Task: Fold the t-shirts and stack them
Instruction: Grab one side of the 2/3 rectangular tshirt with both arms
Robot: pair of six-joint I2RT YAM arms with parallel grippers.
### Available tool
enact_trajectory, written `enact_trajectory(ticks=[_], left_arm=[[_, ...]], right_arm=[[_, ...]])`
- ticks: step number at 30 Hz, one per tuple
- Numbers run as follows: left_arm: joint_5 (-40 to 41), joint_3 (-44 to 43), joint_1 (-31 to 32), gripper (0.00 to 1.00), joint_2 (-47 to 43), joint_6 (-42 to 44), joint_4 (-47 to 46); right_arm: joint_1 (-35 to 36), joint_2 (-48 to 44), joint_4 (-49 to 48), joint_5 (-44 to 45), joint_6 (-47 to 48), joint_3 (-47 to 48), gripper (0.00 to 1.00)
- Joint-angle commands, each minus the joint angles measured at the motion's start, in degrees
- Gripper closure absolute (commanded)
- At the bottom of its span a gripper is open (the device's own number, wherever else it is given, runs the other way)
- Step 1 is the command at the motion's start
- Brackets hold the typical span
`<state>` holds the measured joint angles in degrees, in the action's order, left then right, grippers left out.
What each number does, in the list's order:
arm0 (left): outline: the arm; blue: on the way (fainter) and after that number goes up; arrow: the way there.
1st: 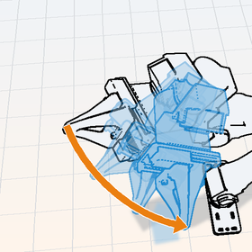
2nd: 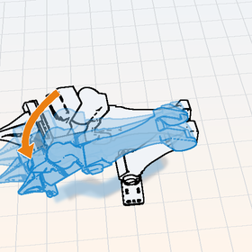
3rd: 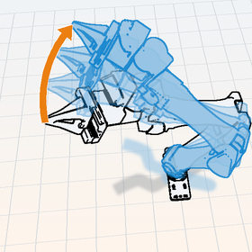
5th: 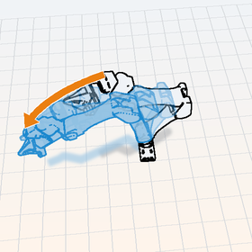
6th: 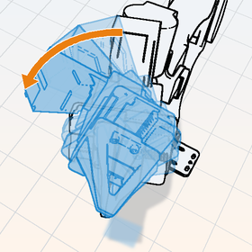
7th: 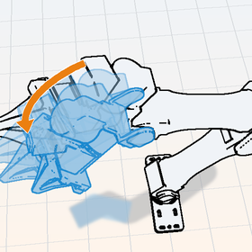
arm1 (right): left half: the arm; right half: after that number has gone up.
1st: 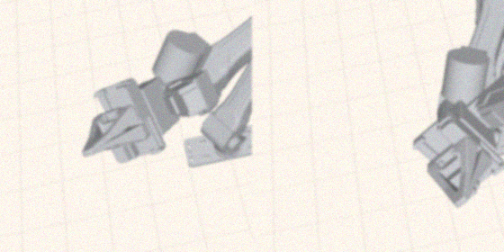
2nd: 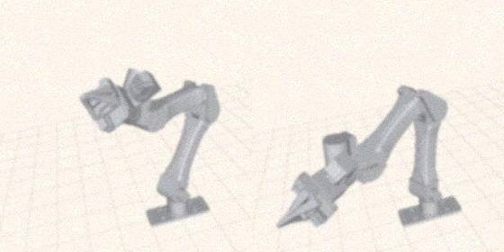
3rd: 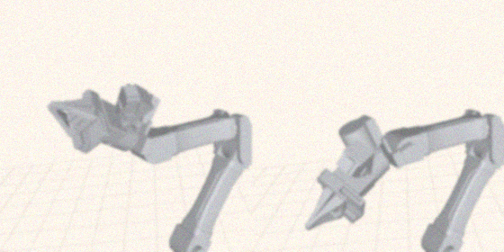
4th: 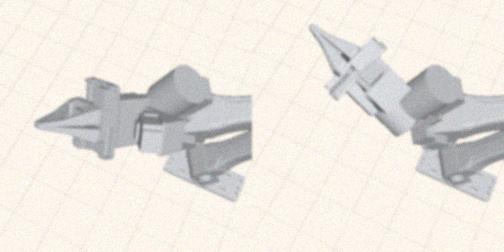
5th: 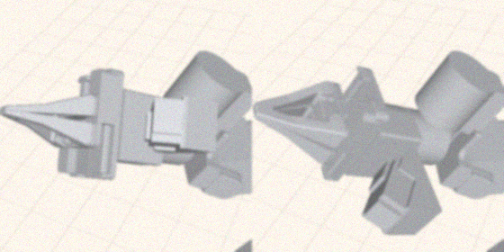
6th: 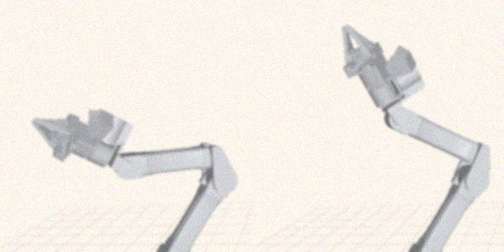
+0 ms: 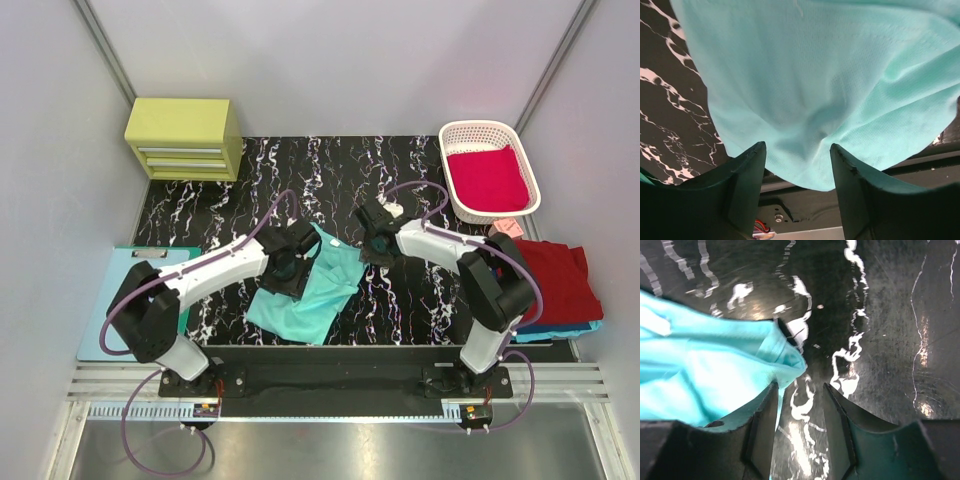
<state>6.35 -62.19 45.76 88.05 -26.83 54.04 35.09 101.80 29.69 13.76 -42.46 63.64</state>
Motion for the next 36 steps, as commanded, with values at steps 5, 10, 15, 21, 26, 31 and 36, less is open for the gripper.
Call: enact_trajectory(ticks=[5,10,15,21,26,31,36], left_arm=[[1.56,-1.18,-0.14,0.45,0.81,0.73,-0.60],[2.00,-1.00,-0.06,0.43,-0.07,0.81,-1.66],[-1.24,1.28,-0.05,0.47,3.70,0.38,-1.83],[-3.53,4.27,0.12,0.48,1.78,-0.33,-2.27],[-4.06,5.85,0.21,0.48,0.63,-0.86,-2.10],[-4.06,5.68,0.30,0.49,0.98,-1.03,-2.27],[-4.59,5.59,0.47,0.50,1.07,-0.94,-2.10]], right_arm=[[0.24,-5.90,-1.74,-1.10,3.87,-0.97,0.52],[0.24,-6.96,-3.32,-3.03,4.75,0.95,0.53],[0.24,-1.44,-4.47,-9.09,7.47,6.49,0.55],[0.24,6.04,-4.20,-13.05,6.51,11.68,0.60],[0.24,7.45,-4.20,-13.58,5.89,11.95,0.61],[0.24,8.15,-4.20,-13.58,5.63,11.60,0.61],[0.15,10.95,-3.77,-12.97,5.10,11.59,0.78]])
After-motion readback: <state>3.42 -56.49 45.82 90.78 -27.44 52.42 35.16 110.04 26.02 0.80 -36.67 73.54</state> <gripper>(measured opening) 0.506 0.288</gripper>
